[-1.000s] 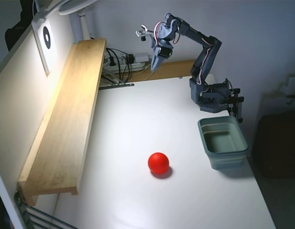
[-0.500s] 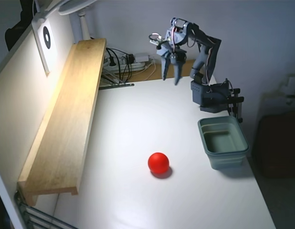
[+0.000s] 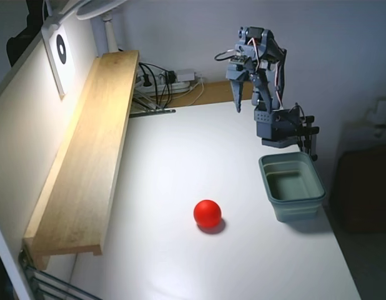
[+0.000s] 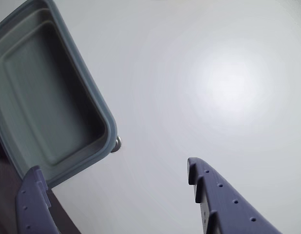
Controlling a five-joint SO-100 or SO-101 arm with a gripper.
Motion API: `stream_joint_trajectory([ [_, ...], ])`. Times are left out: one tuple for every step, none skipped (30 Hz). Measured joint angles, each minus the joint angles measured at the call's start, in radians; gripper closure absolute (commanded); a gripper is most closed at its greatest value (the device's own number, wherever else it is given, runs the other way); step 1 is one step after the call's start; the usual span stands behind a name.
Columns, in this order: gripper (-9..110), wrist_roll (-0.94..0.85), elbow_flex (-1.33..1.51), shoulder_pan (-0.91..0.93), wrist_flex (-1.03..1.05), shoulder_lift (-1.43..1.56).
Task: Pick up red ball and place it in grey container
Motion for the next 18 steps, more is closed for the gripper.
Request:
stream_joint_trajectory([
  [63,0.0,0.0,0.0,0.0,0.0],
  [63,0.0,0.0,0.002,0.0,0.0],
  [63,0.0,0.0,0.014,0.0,0.0],
  [63,0.0,0.0,0.034,0.0,0.0],
  [63,0.0,0.0,0.063,0.0,0.0],
  [63,0.0,0.0,0.097,0.0,0.0],
  [63,0.0,0.0,0.121,0.0,0.0],
  [63,0.0,0.0,0.143,0.0,0.0],
  [63,0.0,0.0,0.167,0.0,0.0],
  [63,0.0,0.0,0.196,0.0,0.0],
  [63,0.0,0.0,0.229,0.0,0.0],
  [63,0.0,0.0,0.25,0.0,0.0],
  [63,0.0,0.0,0.264,0.0,0.0],
  [63,0.0,0.0,0.267,0.0,0.0],
  [63,0.0,0.0,0.265,0.0,0.0],
  [63,0.0,0.0,0.261,0.0,0.0],
  [63,0.0,0.0,0.261,0.0,0.0],
  [63,0.0,0.0,0.264,0.0,0.0],
])
